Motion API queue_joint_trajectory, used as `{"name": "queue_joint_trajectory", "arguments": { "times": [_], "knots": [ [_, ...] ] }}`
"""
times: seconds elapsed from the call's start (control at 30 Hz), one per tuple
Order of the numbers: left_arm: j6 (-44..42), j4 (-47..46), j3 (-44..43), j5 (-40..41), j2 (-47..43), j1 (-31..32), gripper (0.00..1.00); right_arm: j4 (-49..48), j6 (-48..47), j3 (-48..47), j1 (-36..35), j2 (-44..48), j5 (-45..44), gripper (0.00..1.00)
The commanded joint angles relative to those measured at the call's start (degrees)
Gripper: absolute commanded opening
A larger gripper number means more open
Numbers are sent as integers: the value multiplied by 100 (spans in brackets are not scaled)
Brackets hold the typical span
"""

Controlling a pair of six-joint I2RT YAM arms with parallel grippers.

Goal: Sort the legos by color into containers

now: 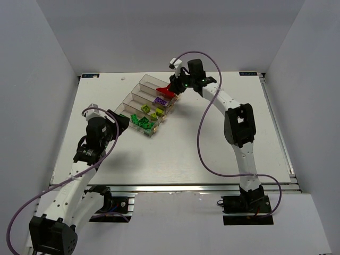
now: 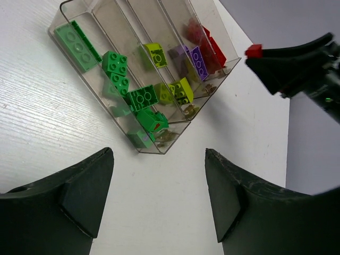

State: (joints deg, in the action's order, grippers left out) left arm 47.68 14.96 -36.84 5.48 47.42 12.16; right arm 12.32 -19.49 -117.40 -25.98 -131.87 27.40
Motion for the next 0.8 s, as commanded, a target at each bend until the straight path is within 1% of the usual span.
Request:
{"name": "queue_joint_trajectory", "arguments": {
  "times": [0.0,0.1,0.13,0.2,0.23,0.3,0.33,0.37,0.4,0.5,0.53,0.57,0.6,0.67,0.77],
  "knots": [
    [75,42,45,103,-268,5,79,-642,762,-221,-4,-303,-270,6],
    [101,165,54,164,-373,5,79,-966,806,-256,-4,-470,-217,9],
    [101,200,54,173,-400,14,79,-1011,815,-291,-13,-567,-217,13],
    [110,235,45,191,-417,5,79,-1099,841,-449,-13,-672,-270,16],
    [110,261,45,191,-418,14,79,-1117,850,-520,-30,-777,-296,25],
    [101,297,19,208,-418,14,79,-1170,841,-626,-48,-857,-384,36],
    [92,306,10,208,-418,5,79,-1161,841,-626,-57,-866,-393,45],
    [92,314,1,208,-400,14,79,-1266,832,-626,-57,-875,-393,49],
    [92,306,-7,208,-391,14,79,-1336,806,-626,-57,-884,-393,59],
    [101,306,-25,208,-348,14,79,-1311,745,-556,-57,-849,-358,73],
    [110,297,-25,208,-330,5,79,-1302,701,-538,-57,-831,-341,83],
    [119,297,-34,200,-321,5,79,-1302,683,-503,-48,-796,-306,88],
    [127,306,-51,217,-277,5,79,-1285,666,-468,-57,-718,-262,89],
    [101,341,-95,226,-251,5,80,-1241,639,-363,-57,-577,-218,89],
    [66,542,-262,375,-145,5,87,-1240,682,-134,-39,-156,-182,89]
  ]
}}
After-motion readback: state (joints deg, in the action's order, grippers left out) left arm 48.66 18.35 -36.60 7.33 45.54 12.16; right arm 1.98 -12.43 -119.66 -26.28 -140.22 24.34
